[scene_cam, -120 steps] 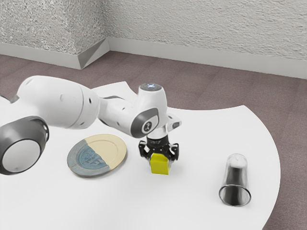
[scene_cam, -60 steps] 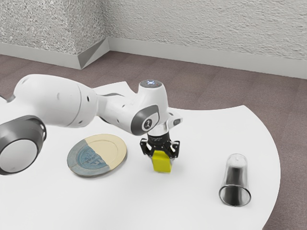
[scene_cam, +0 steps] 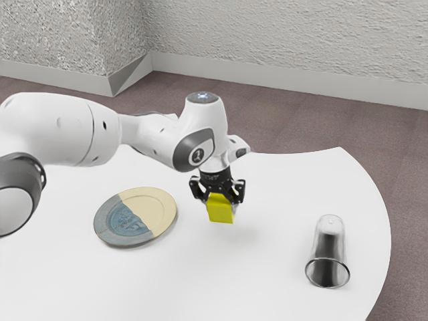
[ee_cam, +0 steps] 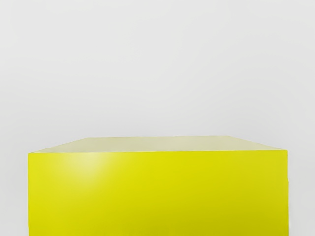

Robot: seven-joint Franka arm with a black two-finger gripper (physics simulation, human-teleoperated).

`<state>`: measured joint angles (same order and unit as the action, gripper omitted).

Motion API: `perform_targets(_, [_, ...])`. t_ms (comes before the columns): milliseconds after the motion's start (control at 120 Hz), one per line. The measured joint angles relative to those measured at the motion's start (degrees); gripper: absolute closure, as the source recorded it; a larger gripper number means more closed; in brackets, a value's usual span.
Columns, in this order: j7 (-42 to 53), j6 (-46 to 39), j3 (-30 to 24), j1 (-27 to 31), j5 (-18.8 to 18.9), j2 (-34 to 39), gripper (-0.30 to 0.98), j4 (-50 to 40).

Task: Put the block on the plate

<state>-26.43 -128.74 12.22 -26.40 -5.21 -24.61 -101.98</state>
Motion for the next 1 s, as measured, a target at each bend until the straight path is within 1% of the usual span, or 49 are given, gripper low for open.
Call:
perform_targets(167, [0.5,0.5,0.2,3.1,0.5,0.0,0.27,0.1])
perform_targets(533, [3.0,1.5,-0.2,13.6,0.7,0.6,0.27,-0.3])
perform_targets(717, [4.5,2.3,-1.3,18.3,1.1,1.5,0.28,-0.9])
perform_targets(850, [5.3,2.7,-1.8,20.7,1.6,3.9,0.28,-4.3])
perform_targets(1000, [6.0,2.9,-1.9,21.5,1.8,6.8,0.28,-8.4])
